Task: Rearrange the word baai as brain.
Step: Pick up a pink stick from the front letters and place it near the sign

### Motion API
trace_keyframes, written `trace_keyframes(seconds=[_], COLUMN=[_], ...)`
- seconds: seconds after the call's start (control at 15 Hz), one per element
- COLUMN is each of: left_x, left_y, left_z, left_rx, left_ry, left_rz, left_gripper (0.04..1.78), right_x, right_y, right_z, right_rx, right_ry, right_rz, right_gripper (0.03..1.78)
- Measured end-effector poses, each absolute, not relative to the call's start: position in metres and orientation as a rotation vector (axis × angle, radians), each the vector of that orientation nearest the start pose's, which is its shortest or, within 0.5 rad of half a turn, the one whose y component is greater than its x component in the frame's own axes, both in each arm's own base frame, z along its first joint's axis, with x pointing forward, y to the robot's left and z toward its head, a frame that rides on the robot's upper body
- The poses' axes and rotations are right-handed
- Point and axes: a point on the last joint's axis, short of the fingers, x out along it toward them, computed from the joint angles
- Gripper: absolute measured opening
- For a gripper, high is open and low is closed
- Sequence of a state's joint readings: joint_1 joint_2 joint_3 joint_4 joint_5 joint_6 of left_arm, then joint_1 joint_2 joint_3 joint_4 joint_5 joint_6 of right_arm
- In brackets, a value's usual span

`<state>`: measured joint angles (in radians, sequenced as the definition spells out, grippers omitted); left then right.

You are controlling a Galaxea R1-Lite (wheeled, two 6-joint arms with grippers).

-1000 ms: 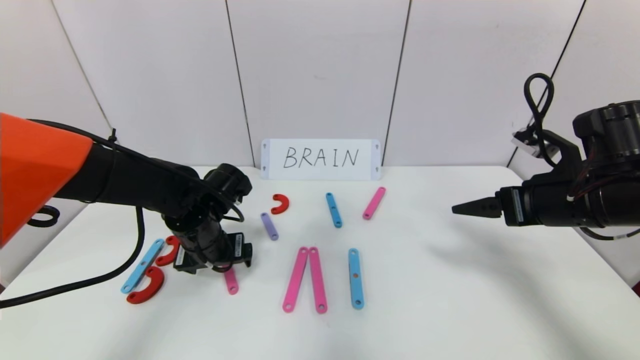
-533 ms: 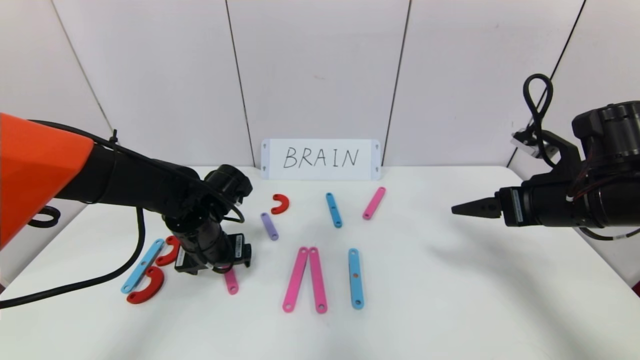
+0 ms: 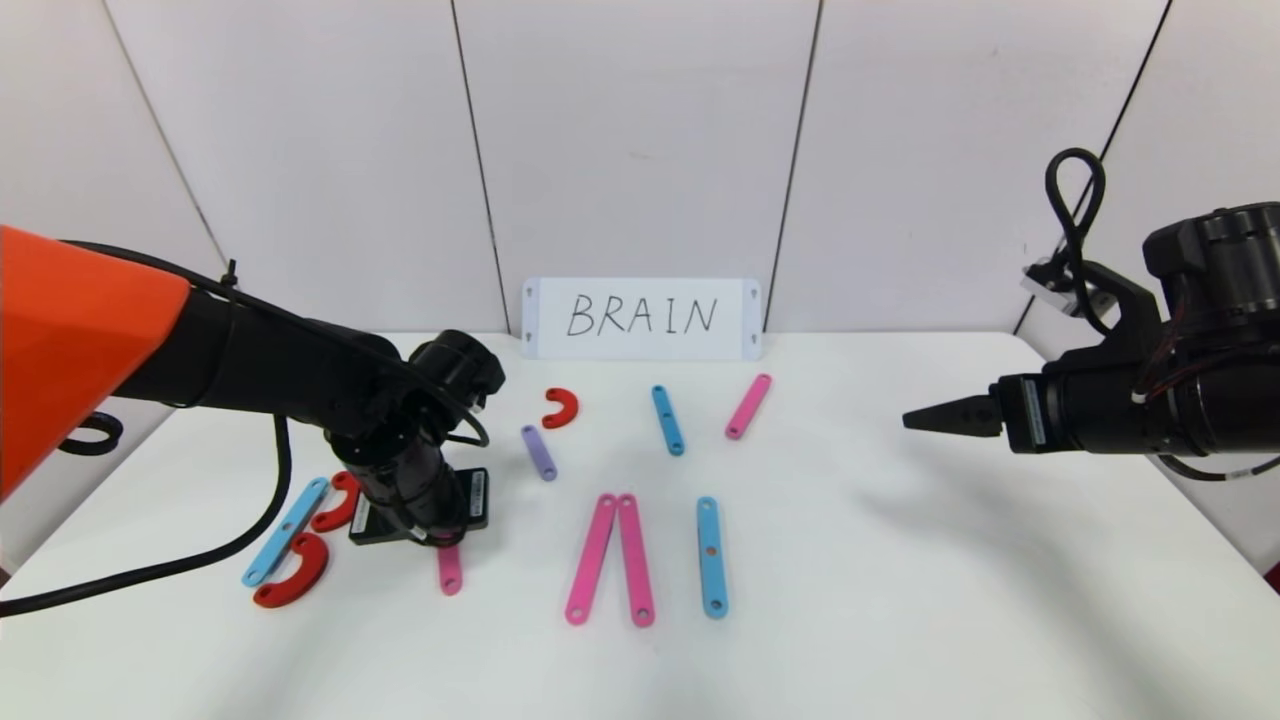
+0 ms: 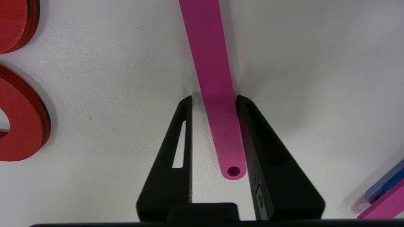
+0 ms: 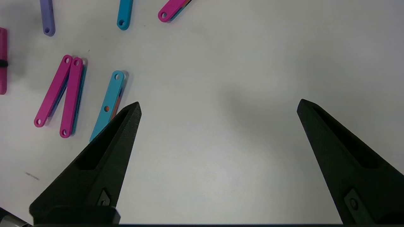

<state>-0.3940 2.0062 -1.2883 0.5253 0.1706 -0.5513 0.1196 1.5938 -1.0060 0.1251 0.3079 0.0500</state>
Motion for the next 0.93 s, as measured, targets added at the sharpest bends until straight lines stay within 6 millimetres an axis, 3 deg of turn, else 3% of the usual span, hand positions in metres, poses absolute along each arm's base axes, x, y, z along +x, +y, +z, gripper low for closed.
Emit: trace_keyframes(seconds=[0.13,0.4,0.93], left_x=[0.316,0.314,0.323], left_y=[-0.127,-0.126,-0.127], left_z=[0.117,0.123,0.192], left_rx=[-0.136,-0.145,-0.111], left_ry=[1.197,1.185,0.96], left_rz=[0.138,0.125,-0.121], left_gripper=[0.27,0.27,0.27], right_x=[0.268,0.268,0.266], right_y=[0.039,0.039,0.037], right_z=[0.199,0.199,0.2], right_rx=[0.116,0.116,0.123], right_ry=[0.726,0.726,0.724], right_rz=[0.39,0.39,0.385], right_gripper=[1.73,1.73,1.73])
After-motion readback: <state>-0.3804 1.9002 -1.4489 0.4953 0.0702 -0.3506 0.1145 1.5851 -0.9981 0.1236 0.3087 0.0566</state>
